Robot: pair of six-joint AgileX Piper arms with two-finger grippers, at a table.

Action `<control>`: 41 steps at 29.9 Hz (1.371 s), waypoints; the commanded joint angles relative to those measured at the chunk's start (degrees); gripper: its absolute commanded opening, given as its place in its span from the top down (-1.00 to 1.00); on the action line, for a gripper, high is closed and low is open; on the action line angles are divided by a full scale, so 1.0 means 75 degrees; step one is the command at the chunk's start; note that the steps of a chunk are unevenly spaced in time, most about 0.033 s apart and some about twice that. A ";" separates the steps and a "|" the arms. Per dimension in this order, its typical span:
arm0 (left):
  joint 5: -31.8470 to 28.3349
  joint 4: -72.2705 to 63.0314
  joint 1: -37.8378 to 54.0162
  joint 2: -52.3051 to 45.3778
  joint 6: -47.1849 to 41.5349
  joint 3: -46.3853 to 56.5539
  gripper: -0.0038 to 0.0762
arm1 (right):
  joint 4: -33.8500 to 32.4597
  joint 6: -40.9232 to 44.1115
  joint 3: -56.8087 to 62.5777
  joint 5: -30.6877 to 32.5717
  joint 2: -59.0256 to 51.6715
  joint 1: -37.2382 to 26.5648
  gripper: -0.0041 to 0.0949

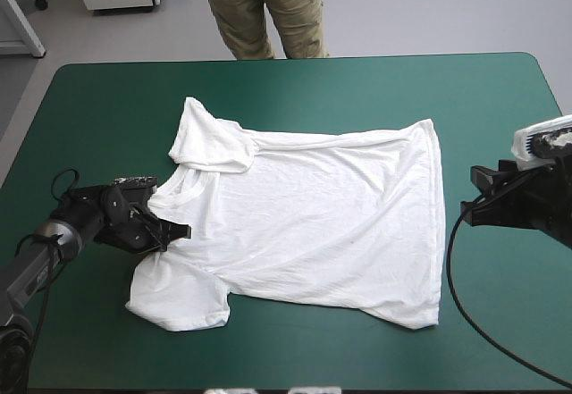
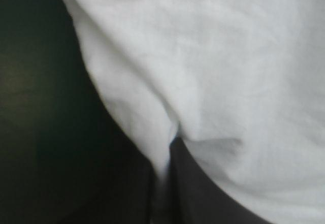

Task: Fold the cloth

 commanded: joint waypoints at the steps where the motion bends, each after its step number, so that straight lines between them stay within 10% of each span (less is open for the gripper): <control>1: 0.0084 0.1237 0.0003 -0.0100 -0.0580 -0.0375 0.90 | 0.0178 -0.0079 -0.0150 -0.0546 -0.0027 -0.0003 0.22; 25: -0.0238 0.6698 0.2838 0.3365 -0.1666 -0.6059 0.90 | 0.0167 -0.0281 -0.0150 -0.1105 0.0667 0.0423 0.22; 35: 0.0157 0.4365 0.3253 0.4792 -0.0757 -0.8864 0.90 | 0.0150 -0.0314 -0.0150 -0.1254 0.0953 0.0423 0.10; 41: 0.0437 0.3625 0.3249 0.4791 -0.0470 -0.8973 0.22 | 0.0150 -0.0284 -0.0150 -0.1210 0.0951 0.0423 -0.16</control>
